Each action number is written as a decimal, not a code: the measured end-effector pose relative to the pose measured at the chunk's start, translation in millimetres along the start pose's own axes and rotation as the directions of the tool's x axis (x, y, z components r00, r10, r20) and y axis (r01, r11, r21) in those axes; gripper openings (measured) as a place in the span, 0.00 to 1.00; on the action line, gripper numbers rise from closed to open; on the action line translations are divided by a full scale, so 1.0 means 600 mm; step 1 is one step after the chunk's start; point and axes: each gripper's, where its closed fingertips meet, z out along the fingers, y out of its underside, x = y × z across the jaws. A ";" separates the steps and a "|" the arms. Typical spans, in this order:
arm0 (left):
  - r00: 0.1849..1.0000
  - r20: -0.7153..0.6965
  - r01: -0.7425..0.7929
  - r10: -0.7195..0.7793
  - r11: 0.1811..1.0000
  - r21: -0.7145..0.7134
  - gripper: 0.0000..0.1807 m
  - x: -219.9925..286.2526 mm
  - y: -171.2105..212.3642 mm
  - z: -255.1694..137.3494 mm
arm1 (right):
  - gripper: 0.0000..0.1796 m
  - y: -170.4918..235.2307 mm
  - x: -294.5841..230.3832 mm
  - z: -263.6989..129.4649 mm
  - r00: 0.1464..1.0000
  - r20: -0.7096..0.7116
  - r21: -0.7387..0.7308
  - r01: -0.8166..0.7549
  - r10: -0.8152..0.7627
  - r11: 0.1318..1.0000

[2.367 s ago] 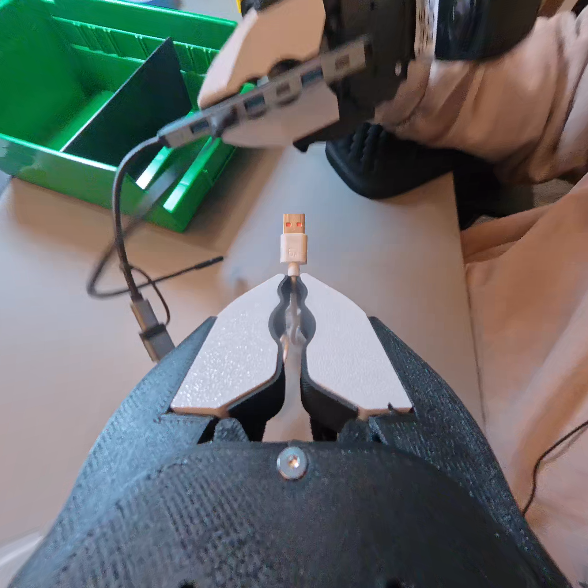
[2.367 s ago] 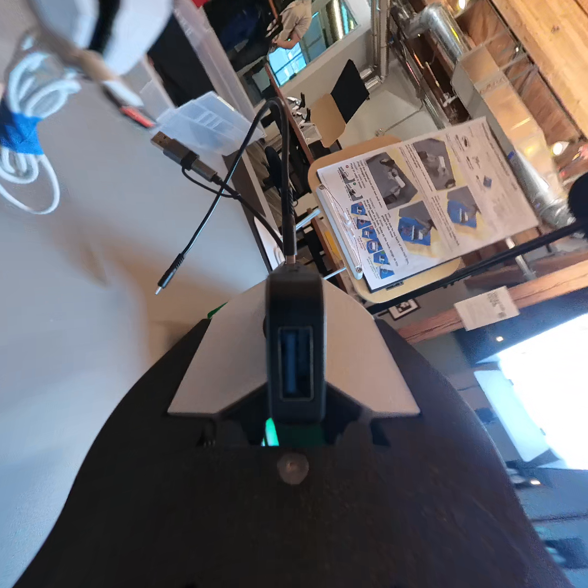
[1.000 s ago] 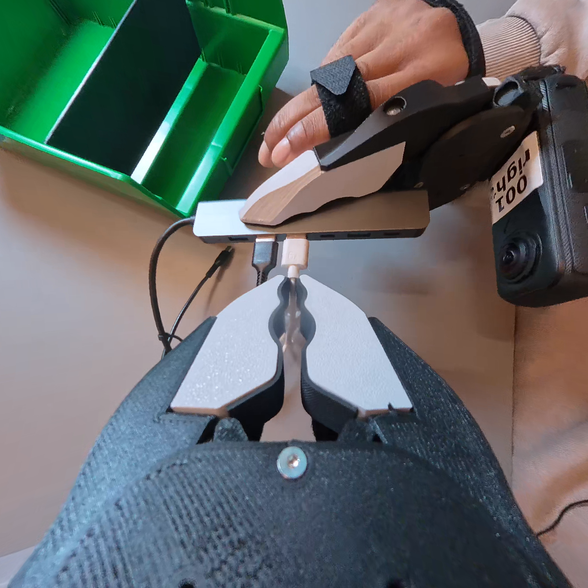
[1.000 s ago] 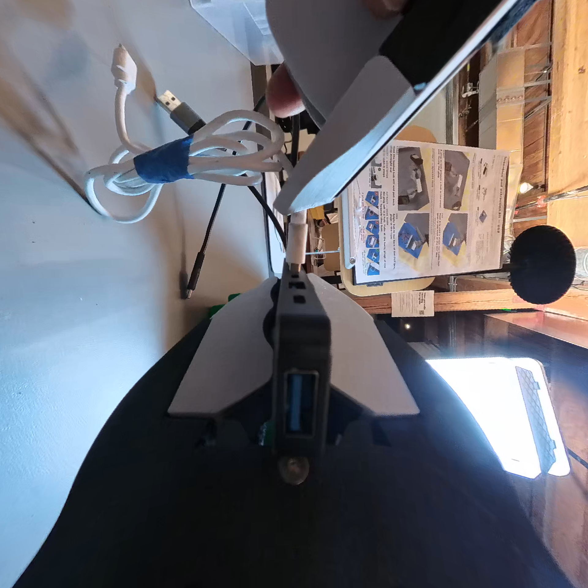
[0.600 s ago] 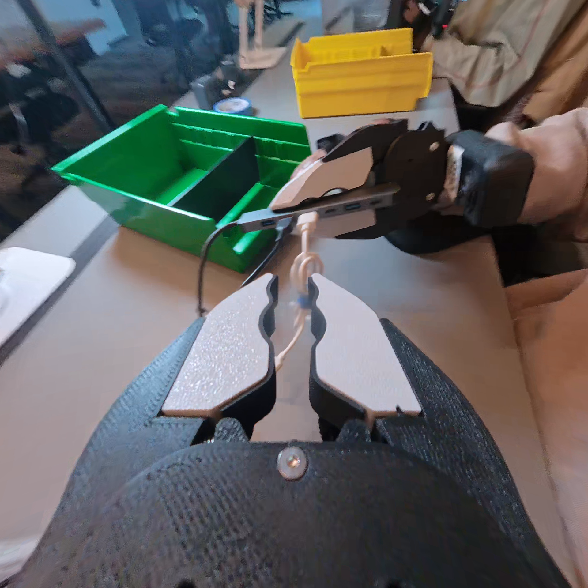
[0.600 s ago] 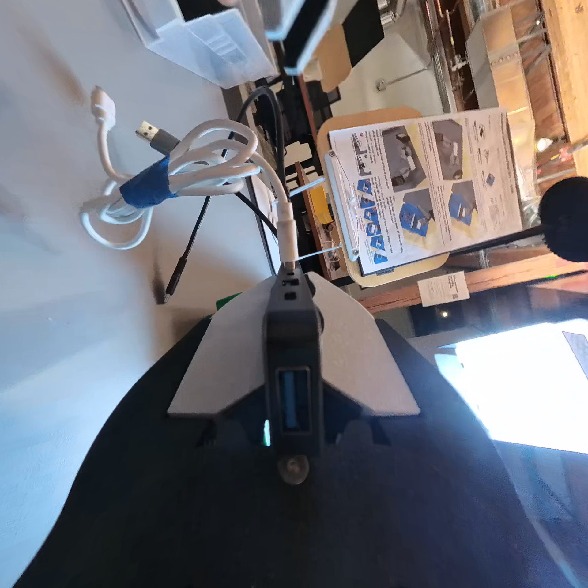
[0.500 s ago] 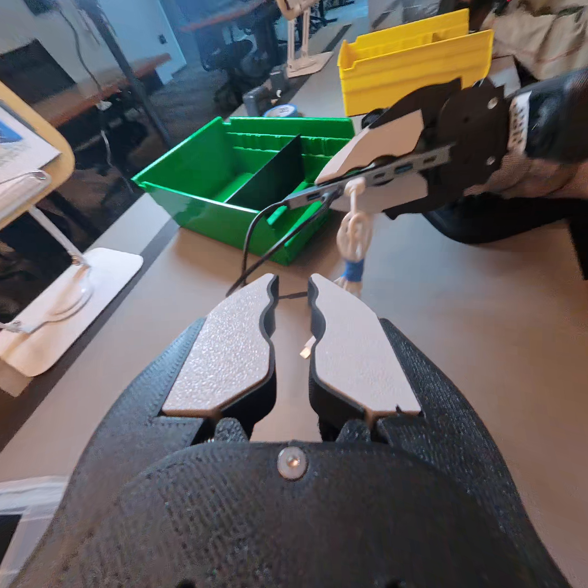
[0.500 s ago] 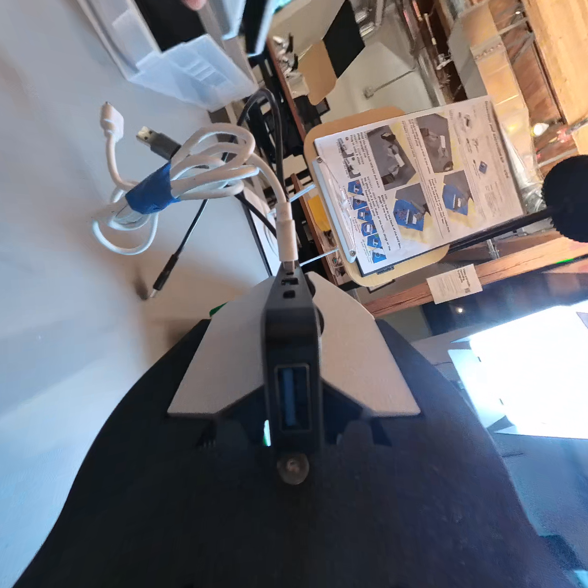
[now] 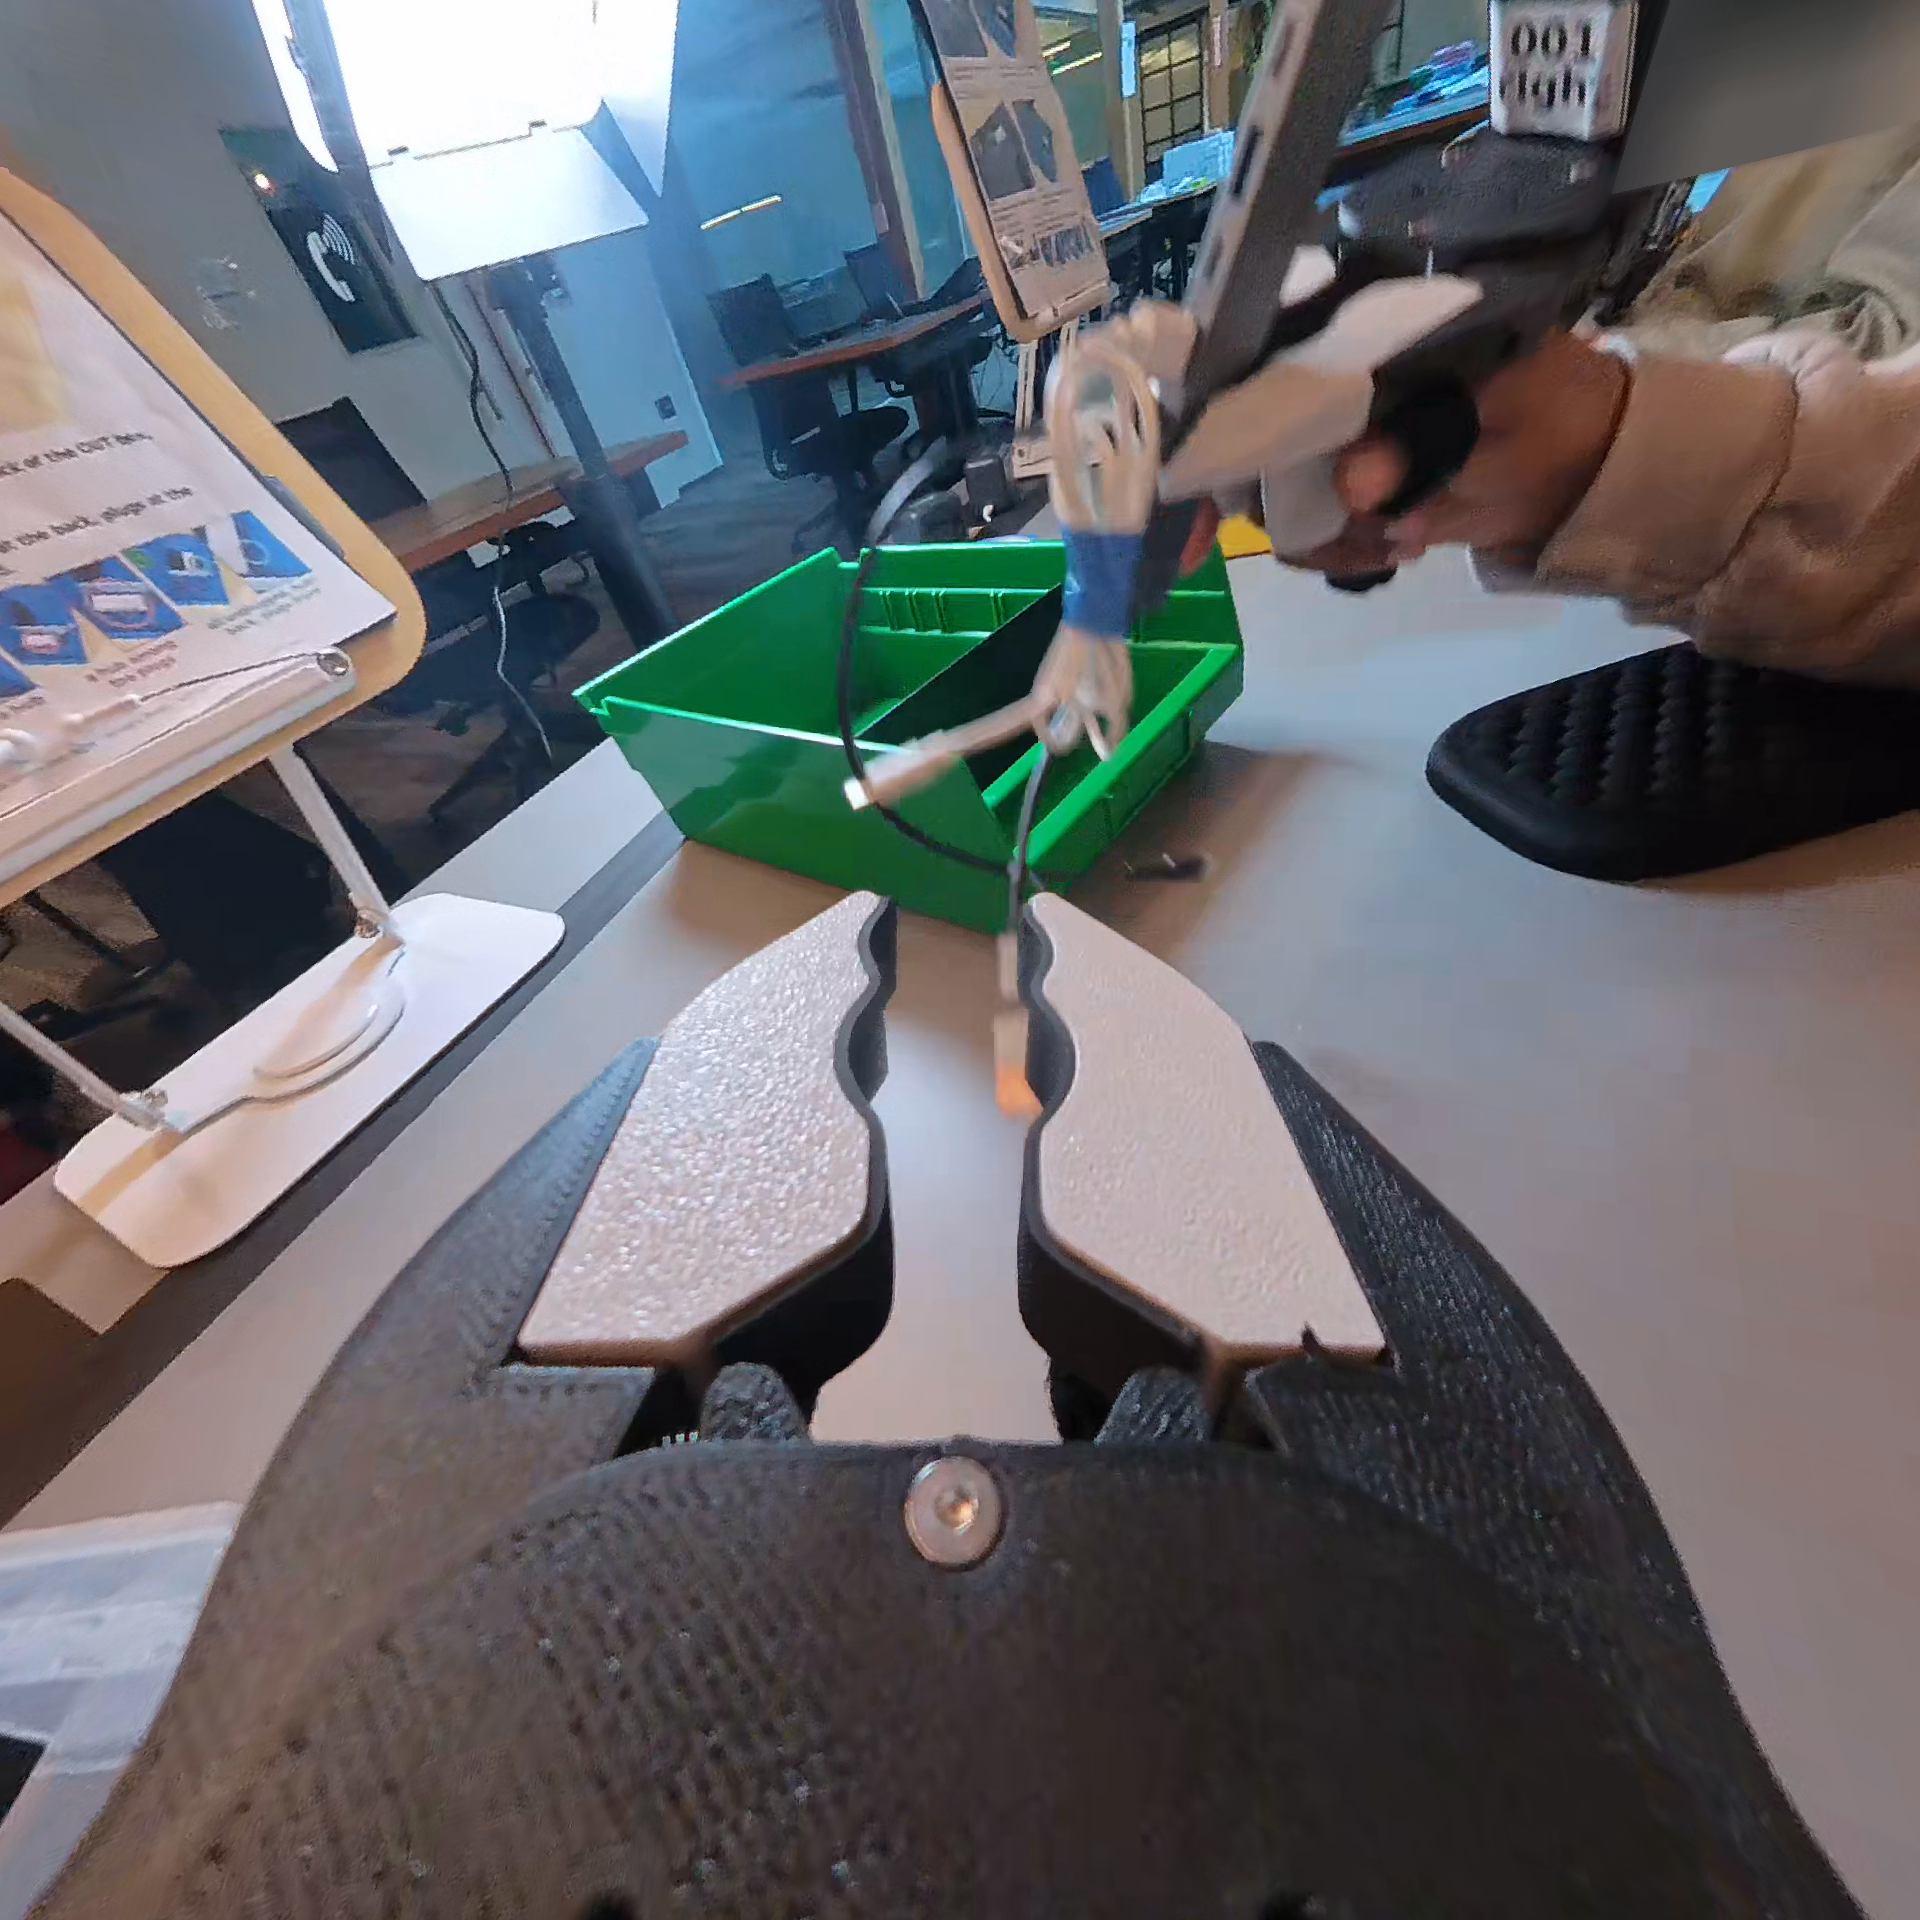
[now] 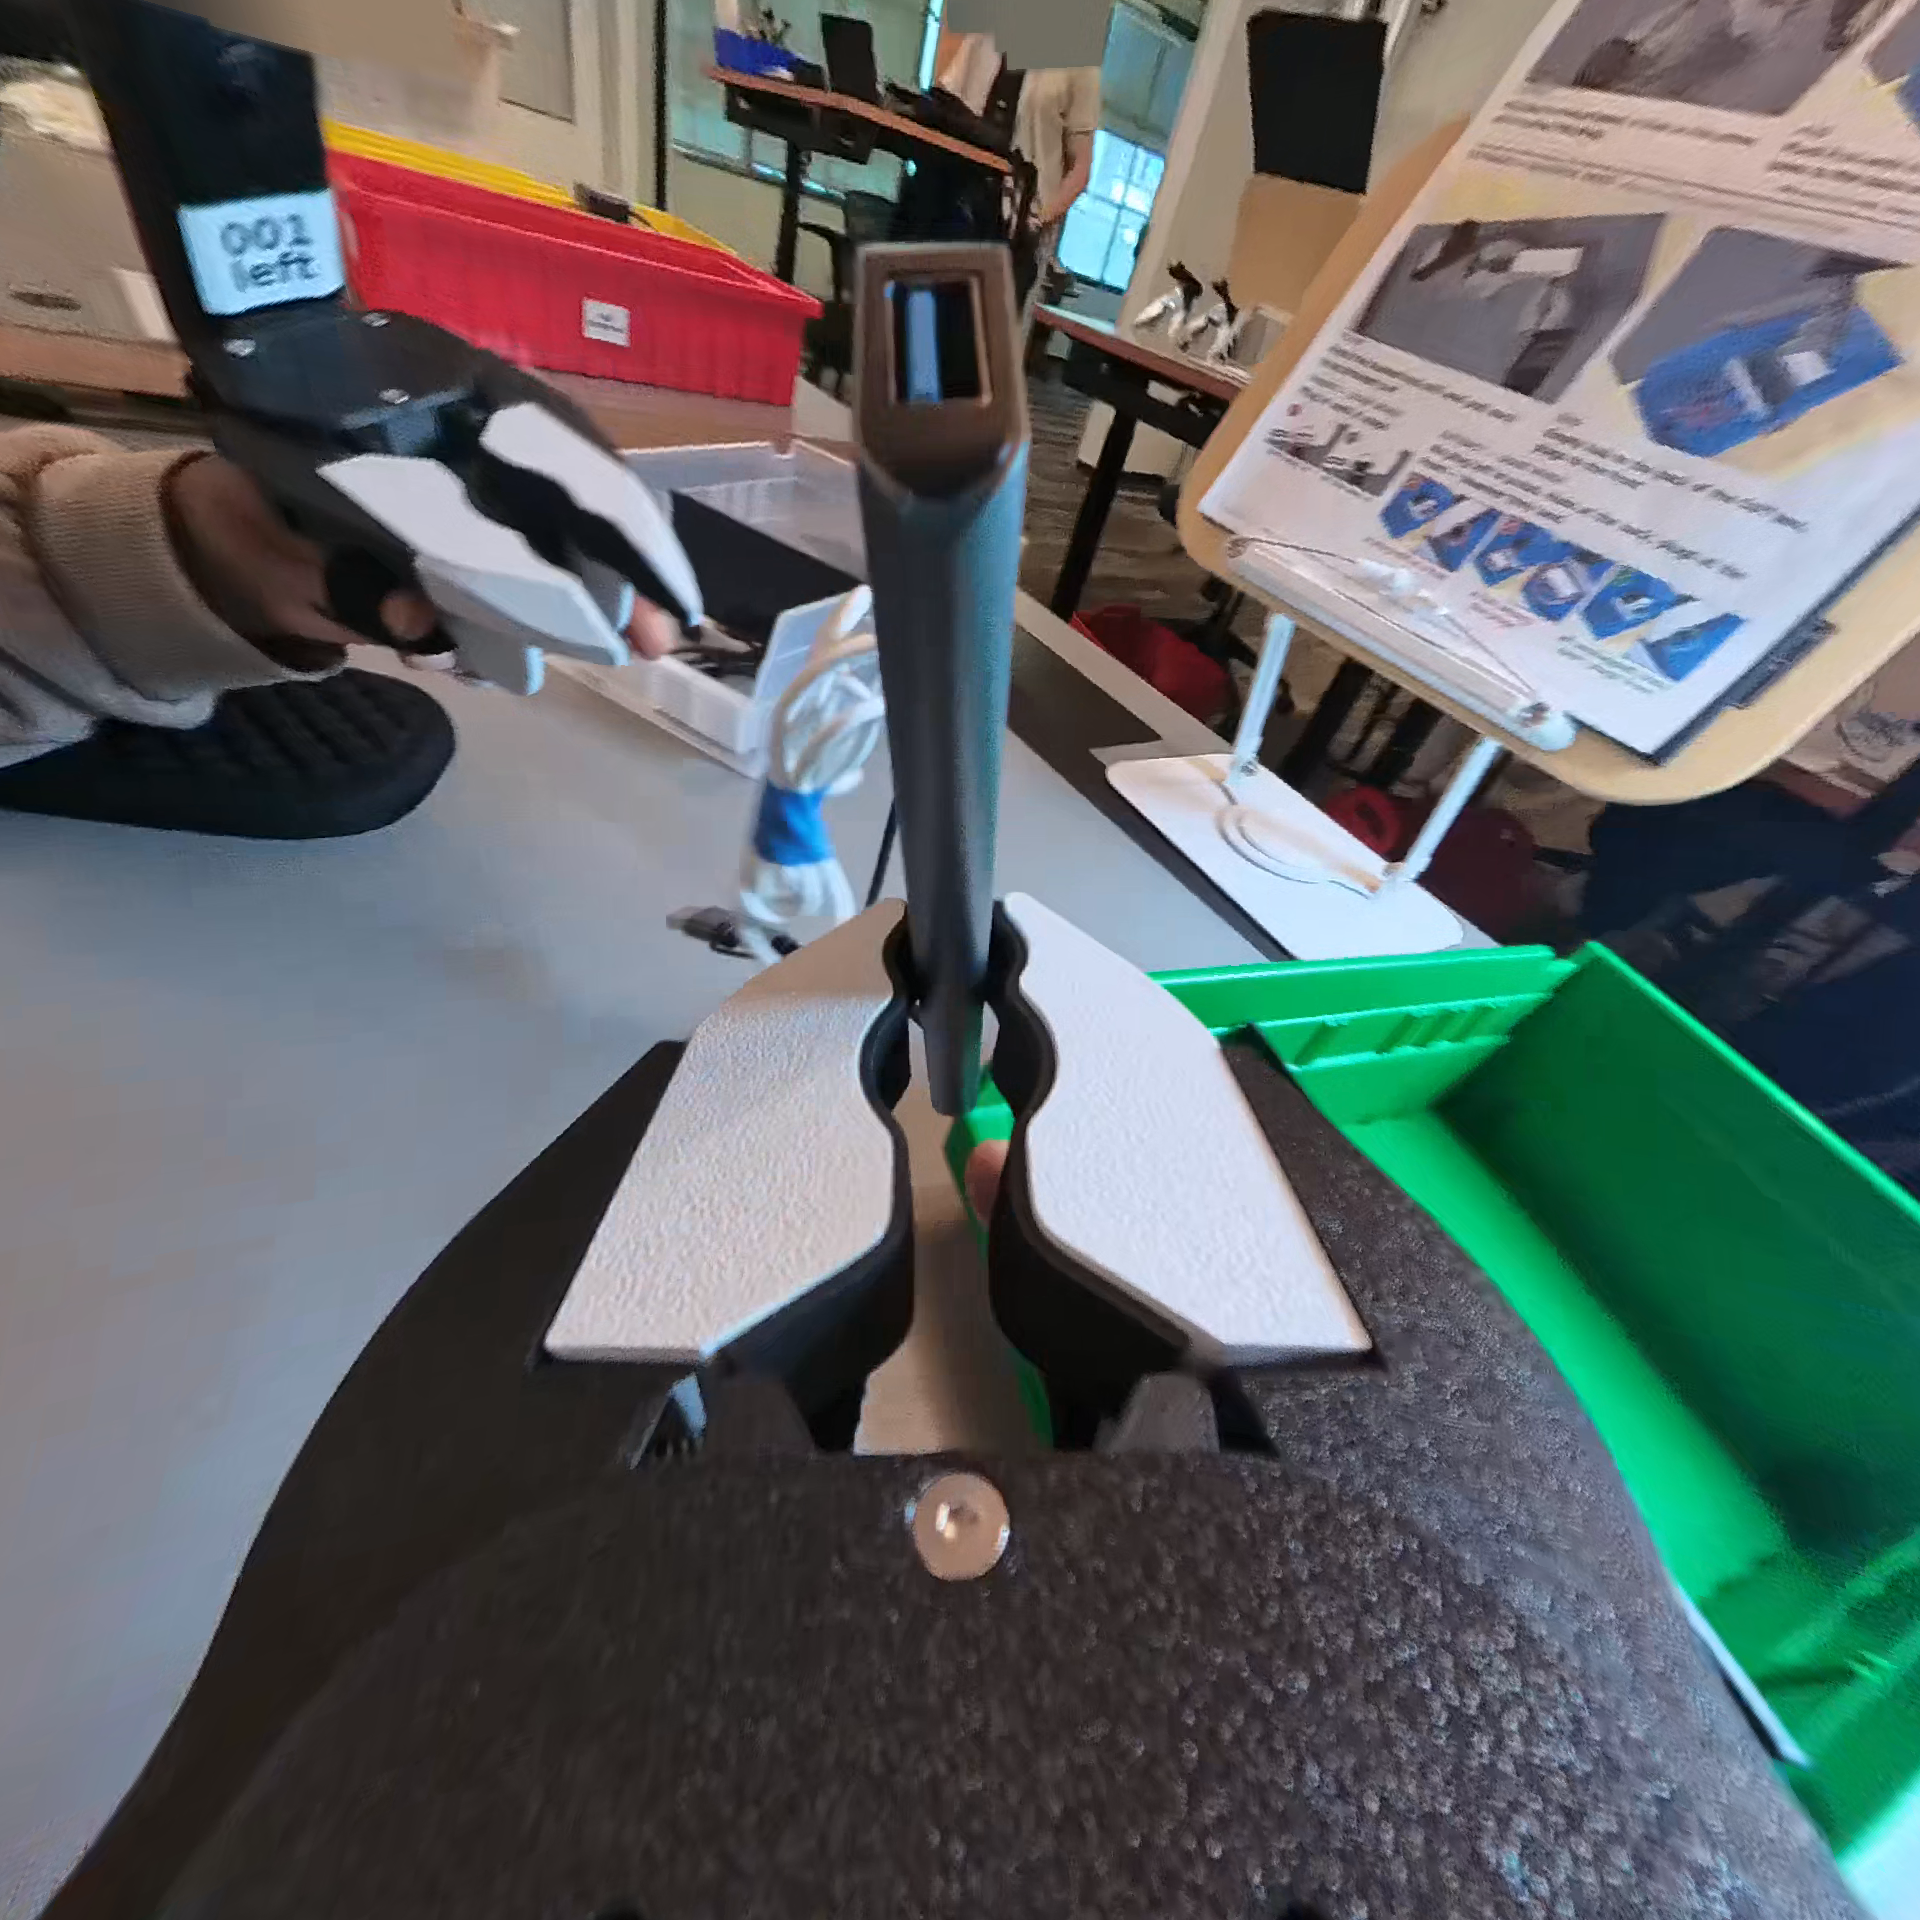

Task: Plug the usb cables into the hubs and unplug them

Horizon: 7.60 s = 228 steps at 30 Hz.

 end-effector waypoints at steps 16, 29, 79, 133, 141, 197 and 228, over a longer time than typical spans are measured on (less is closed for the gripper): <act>0.997 0.002 0.081 -0.081 0.992 -0.094 0.12 0.002 0.098 0.011 | 0.06 -0.068 0.365 -0.023 0.916 -0.401 -0.241 -0.090 -0.015 0.966; 0.980 0.174 0.113 -0.099 0.991 -0.070 0.11 -0.047 0.108 0.001 | 0.17 0.190 0.326 0.069 0.956 -0.280 -0.638 -0.117 -0.088 0.761; 0.993 -0.060 -0.073 0.099 0.138 -0.988 0.27 -0.512 0.355 -0.285 | 0.19 0.076 0.053 0.012 0.949 -0.229 0.124 -0.192 0.216 0.974; 0.858 -0.353 0.423 -0.372 0.903 0.077 0.33 0.142 -0.038 0.074 | 0.38 0.057 -0.236 0.114 0.838 0.477 -0.020 -0.292 0.265 0.956; 0.866 -0.429 0.358 -0.257 0.918 0.172 0.40 0.172 -0.068 0.054 | 0.37 0.019 -0.285 0.048 0.478 0.772 -0.133 -0.522 0.418 0.843; 0.656 -0.417 0.703 -0.629 0.710 0.036 0.21 0.050 0.000 0.039 | 0.17 0.028 -0.124 0.058 0.592 0.452 -0.063 -0.725 0.667 0.686; 0.852 -0.461 0.225 -0.249 0.969 -0.107 0.37 0.180 0.023 0.057 | 0.38 -0.036 -0.129 0.023 0.793 0.454 0.205 -0.536 0.406 0.819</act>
